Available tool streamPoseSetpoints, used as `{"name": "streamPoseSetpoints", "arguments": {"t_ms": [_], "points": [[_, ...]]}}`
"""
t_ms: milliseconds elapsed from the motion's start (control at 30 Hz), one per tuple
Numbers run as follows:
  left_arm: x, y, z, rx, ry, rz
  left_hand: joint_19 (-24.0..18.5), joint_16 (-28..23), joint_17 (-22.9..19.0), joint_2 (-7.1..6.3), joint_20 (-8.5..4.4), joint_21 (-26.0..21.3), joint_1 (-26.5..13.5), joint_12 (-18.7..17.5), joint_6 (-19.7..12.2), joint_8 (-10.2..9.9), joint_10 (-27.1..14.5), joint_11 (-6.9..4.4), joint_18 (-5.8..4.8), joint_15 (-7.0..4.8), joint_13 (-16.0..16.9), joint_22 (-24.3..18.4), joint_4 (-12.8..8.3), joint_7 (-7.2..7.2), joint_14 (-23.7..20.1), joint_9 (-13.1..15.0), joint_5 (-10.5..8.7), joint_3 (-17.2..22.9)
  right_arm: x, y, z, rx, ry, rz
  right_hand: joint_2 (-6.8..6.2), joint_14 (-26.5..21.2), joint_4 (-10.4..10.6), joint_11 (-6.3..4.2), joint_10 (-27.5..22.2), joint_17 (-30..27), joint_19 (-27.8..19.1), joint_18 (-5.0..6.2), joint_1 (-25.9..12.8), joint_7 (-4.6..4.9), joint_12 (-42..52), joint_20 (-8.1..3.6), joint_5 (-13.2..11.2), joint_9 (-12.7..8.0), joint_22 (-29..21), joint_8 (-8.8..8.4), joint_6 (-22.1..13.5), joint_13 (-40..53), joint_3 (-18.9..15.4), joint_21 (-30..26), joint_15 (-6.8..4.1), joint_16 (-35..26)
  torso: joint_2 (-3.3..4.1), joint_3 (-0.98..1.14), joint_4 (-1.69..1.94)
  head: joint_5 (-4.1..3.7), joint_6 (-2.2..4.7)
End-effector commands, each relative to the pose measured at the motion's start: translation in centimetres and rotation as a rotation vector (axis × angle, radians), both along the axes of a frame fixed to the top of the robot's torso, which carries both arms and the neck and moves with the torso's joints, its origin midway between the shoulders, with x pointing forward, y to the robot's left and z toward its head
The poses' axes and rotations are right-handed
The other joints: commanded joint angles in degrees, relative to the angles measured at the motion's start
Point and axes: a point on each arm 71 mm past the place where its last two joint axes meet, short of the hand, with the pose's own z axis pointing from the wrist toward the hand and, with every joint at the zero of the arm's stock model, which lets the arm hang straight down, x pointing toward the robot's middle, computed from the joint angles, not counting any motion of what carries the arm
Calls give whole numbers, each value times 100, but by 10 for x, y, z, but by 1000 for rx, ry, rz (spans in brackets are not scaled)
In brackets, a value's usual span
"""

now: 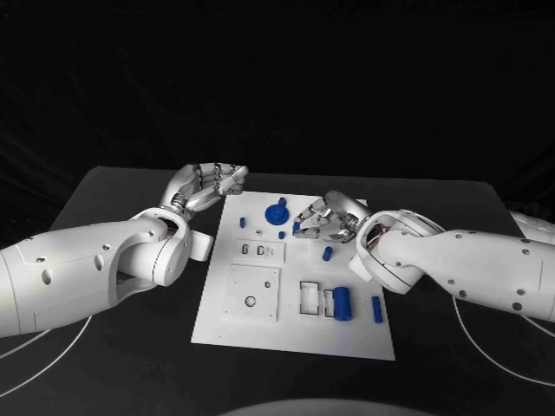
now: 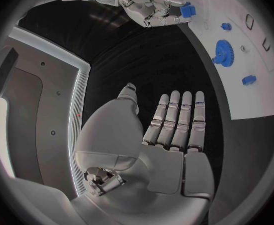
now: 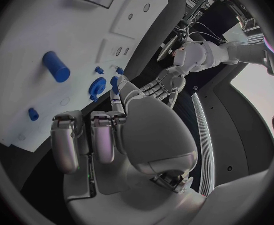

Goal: Assemble the parts on the task board

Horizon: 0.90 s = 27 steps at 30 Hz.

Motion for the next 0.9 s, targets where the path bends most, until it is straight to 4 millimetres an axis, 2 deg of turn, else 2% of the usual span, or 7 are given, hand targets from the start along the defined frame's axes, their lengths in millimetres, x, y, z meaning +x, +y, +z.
{"name": "streamPoseSetpoints", "arguments": {"t_ms": [33, 233, 733, 900], "points": [[0, -3, 2, -3, -13, -14, -42, -15, 8, 50, -17, -33, -14, -22, -34, 17, -48, 9, 81, -2, 5, -9, -19, 173, -28, 9, 29, -14, -3, 8, -4, -44, 9, 9, 9, 587, -31, 44, 594, 1509, 600, -39, 73, 48, -33, 43, 43, -1, 1505, -27, -5, 1486, 3, 26, 42, 24, 6, -1, -8, 53, -43], [-1, -3, 2, -3, -13, -14, -42, -15, 8, 50, -17, -33, -14, -22, -34, 17, -48, 9, 81, -2, 5, -9, -19, 173, -28, 9, 29, -14, -4, 20, -7, -46, 0, 17, 5, 587, -27, 60, 594, 1509, 600, -39, 60, 62, -33, 56, 43, -8, 1505, -39, -4, 1486, -8, 26, 59, 24, 3, -1, -14, 75, -66], [-1, -2, 2, -4, -13, -13, -42, -14, 10, 65, -17, -33, 0, -21, -37, 25, -46, 9, 81, -3, 7, -10, -20, 173, -28, 11, 38, -14, -9, 43, -14, -78, -36, 37, 10, 587, -6, 94, 594, 1509, 600, -39, 16, 96, -33, 92, 49, -24, 1505, -67, 0, 1486, -31, 26, 102, 24, 3, 5, -22, 51, -82], [-2, -2, 2, -4, -12, -14, -42, -14, 10, 65, -17, -33, 0, -21, -37, 25, -46, 9, 81, -3, 7, -10, -20, 173, -28, 11, 38, -14, -10, 47, -18, -82, -40, 34, 11, 587, -1, 104, 594, 1509, 600, -39, 5, 105, -33, 102, 50, -29, 1505, -76, -1, 1486, -37, 26, 114, 24, 5, 2, -10, 47, -81]]}}
